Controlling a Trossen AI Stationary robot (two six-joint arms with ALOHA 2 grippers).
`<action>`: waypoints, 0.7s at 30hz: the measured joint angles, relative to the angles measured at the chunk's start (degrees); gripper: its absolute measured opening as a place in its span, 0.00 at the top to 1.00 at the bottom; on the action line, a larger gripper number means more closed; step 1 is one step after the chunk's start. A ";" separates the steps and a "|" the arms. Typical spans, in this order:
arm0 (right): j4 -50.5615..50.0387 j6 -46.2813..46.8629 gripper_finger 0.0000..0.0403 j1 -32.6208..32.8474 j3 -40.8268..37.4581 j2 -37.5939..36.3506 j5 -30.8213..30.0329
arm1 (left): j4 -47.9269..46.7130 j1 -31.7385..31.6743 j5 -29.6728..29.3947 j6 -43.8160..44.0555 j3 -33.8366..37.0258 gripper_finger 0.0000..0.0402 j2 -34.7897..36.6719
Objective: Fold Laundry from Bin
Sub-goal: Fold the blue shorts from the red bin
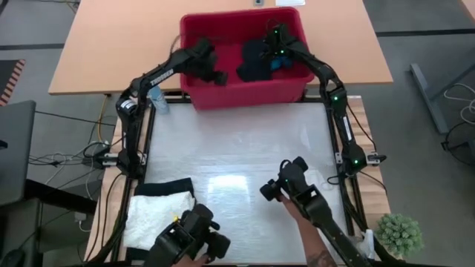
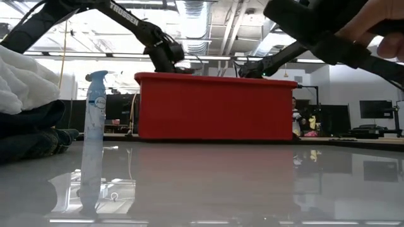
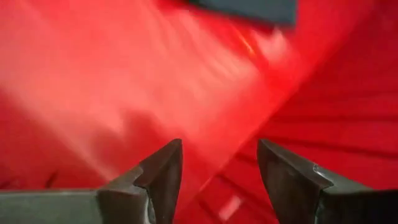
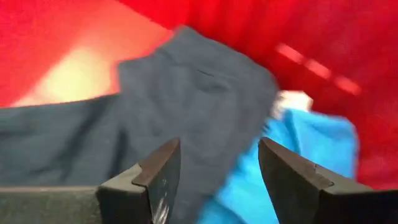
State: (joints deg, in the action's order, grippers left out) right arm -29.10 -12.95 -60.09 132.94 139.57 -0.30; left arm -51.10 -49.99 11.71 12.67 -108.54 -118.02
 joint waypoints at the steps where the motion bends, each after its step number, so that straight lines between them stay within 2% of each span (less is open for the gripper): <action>1: -0.65 -0.04 0.41 0.07 0.01 -0.05 -0.07 | -1.01 0.25 0.07 -0.48 0.16 0.51 -0.30; 7: 0.47 -0.75 0.41 0.54 -0.01 -0.05 -1.82 | -3.24 1.02 -11.26 -3.72 0.12 0.51 -0.40; 9: 1.72 -0.92 0.41 0.64 -0.01 -0.05 -2.59 | -2.77 0.95 -13.12 -3.76 0.12 0.51 -0.37; 14: 5.06 -1.35 0.41 0.18 -0.01 0.19 -3.95 | -0.93 1.21 -11.78 -3.62 -3.38 0.51 -0.18; 21: 5.81 -3.33 0.41 -0.63 -0.09 5.00 -6.50 | 3.18 1.74 -10.49 -1.47 -8.08 0.51 -0.04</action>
State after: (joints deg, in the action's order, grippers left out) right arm -23.29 -16.28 -60.71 132.85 144.57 -6.80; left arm -47.92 -48.25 1.21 11.20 -116.62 -118.06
